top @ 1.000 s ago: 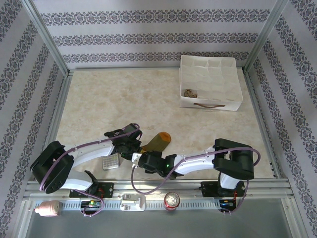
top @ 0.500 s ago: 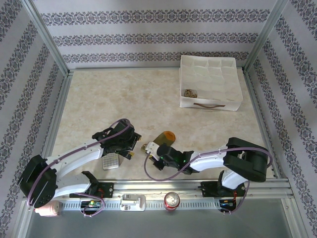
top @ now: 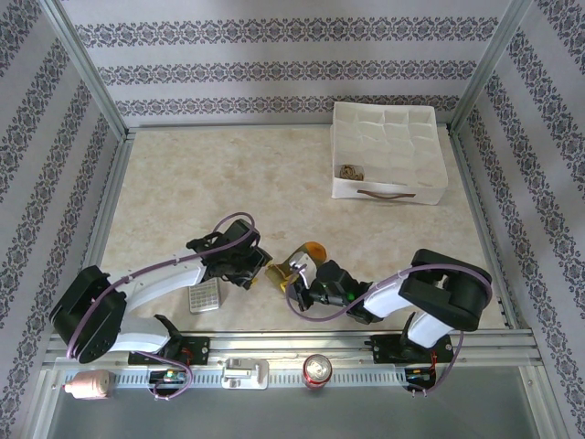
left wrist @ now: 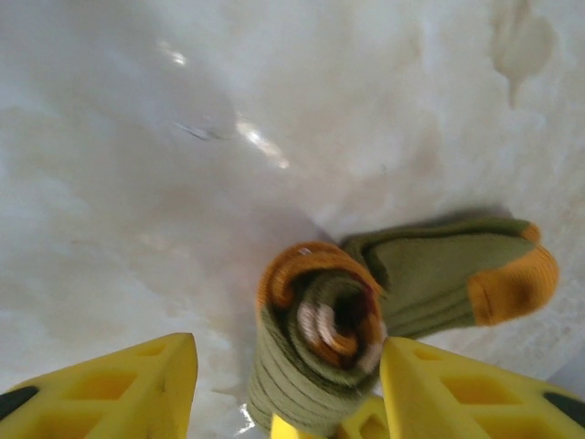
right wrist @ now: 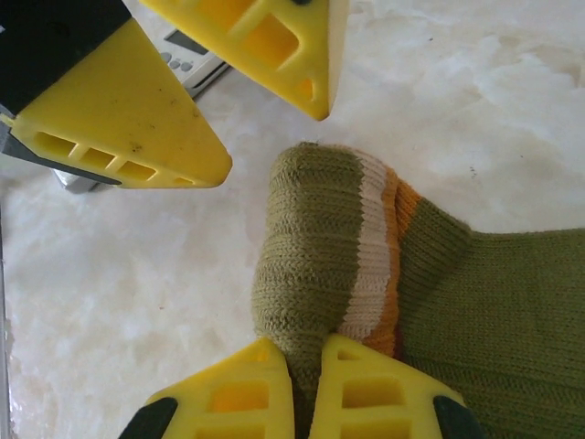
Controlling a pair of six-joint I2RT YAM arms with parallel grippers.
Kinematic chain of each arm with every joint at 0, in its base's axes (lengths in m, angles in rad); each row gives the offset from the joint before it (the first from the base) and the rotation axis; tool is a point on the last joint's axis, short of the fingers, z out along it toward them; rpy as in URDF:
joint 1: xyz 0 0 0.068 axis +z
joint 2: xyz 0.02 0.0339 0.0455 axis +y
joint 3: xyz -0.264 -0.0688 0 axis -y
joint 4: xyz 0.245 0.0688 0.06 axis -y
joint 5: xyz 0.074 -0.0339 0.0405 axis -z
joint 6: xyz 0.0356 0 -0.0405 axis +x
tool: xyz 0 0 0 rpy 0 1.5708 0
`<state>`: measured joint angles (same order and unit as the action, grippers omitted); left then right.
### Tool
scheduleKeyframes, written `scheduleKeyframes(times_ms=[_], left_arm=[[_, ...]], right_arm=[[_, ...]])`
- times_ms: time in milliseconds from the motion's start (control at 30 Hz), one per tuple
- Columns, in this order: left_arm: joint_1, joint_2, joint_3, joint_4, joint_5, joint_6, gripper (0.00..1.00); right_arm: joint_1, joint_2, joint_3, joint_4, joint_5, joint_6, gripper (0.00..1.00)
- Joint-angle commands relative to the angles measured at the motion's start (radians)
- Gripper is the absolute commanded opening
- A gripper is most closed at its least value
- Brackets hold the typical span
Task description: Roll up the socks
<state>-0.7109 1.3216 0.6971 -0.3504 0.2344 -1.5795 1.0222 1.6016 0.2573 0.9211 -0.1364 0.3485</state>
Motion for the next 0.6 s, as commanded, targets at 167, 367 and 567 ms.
scheduleKeyframes(times_ms=[167, 367, 567], left_arm=[[-0.027, -0.005, 0.020, 0.029, -0.015, 0.094, 0.52], [-0.041, 0.029, 0.047, 0.053, -0.007, 0.140, 0.51], [-0.058, 0.069, 0.050, 0.124, 0.000, 0.200, 0.50]], right_arm=[[-0.061, 0.116, -0.110, -0.132, -0.037, 0.160, 0.00], [-0.106, 0.156, -0.116, -0.102, -0.098, 0.191, 0.00], [-0.153, 0.228, -0.142, -0.018, -0.143, 0.251, 0.00]])
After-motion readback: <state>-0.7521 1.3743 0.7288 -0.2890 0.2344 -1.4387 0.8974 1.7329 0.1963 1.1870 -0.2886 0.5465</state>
